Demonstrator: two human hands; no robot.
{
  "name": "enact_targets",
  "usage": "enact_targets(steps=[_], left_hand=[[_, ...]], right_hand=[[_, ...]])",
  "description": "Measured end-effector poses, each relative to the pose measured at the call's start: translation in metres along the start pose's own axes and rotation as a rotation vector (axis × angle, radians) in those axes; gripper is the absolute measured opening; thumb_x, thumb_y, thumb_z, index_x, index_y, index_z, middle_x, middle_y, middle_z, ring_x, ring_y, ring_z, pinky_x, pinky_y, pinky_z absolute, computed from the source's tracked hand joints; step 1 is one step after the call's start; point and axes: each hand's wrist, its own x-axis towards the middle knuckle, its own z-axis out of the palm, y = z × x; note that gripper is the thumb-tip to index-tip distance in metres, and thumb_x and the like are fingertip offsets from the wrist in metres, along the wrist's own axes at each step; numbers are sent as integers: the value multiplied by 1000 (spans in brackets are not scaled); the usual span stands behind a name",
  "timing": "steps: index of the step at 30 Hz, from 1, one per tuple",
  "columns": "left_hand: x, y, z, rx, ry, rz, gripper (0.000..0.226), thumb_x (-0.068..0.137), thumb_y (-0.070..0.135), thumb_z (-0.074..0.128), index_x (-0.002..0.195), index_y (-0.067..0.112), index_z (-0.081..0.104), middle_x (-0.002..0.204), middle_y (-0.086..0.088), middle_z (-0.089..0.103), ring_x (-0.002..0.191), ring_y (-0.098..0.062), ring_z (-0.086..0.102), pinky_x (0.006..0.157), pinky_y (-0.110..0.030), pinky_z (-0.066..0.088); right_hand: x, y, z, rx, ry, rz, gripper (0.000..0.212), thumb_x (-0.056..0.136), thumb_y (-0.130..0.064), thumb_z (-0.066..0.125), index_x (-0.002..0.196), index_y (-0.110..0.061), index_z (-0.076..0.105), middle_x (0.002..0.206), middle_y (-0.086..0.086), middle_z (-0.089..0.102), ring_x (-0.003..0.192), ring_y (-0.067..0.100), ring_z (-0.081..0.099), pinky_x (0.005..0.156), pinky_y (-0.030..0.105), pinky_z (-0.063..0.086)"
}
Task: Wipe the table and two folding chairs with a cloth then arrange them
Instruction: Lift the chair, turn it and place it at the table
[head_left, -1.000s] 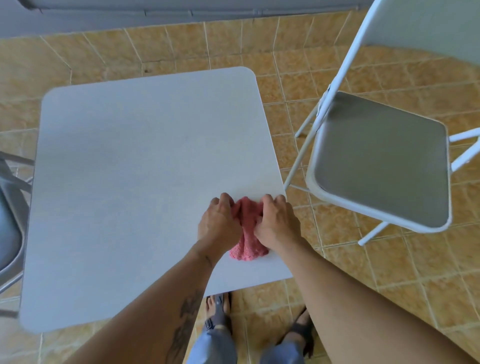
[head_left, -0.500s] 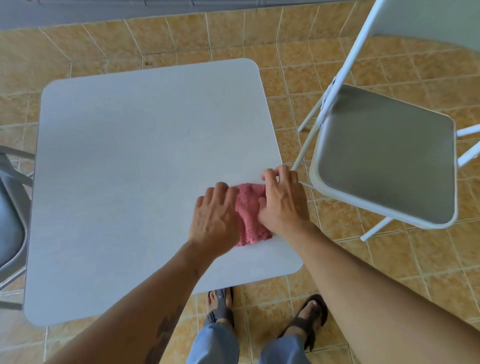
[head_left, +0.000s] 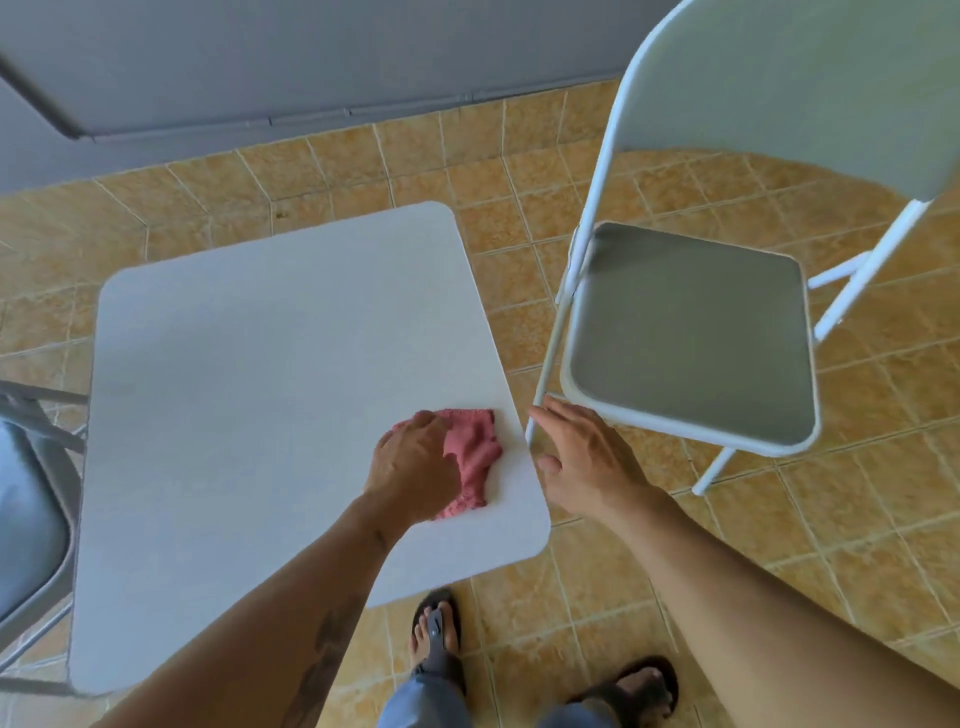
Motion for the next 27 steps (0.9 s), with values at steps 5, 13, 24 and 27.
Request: enact_targets(steps=[5,13,24,27], left_hand=[[-22,110,-54,-326,103,-32,40,89,16,47,125,25,62,125,3,63,107,-21,64,95,-37,52],[-57,307,-124,-405,223,127,31,91,14,48,112,25,67,99,1,68,72,-14,66,58,-17,47],[-45,519,-167,-510,263,277,33,87,15,47,107,29,69,87,2,67,59,-11,59,50,-16,41],[-18,556,-172,-575,251,277,35,86,11,45,108,23,69,82,2,64,56,-11,57,46,-12,40]], right_hand=[[-59,44,-107,90,113,95,60,92,-25,58,149,-24,39,156,-4,37,142,18,34,116,34,30],[-173,115,-272,137,280,173,54,92,-27,57,145,-21,46,151,-3,45,138,17,41,113,30,33],[-244,215,-446,137,427,292,49,96,-27,53,144,-26,45,150,-5,44,137,19,42,111,36,36],[-227,241,-479,142,422,298,49,97,-27,53,145,-28,44,152,-5,42,138,20,40,112,38,36]])
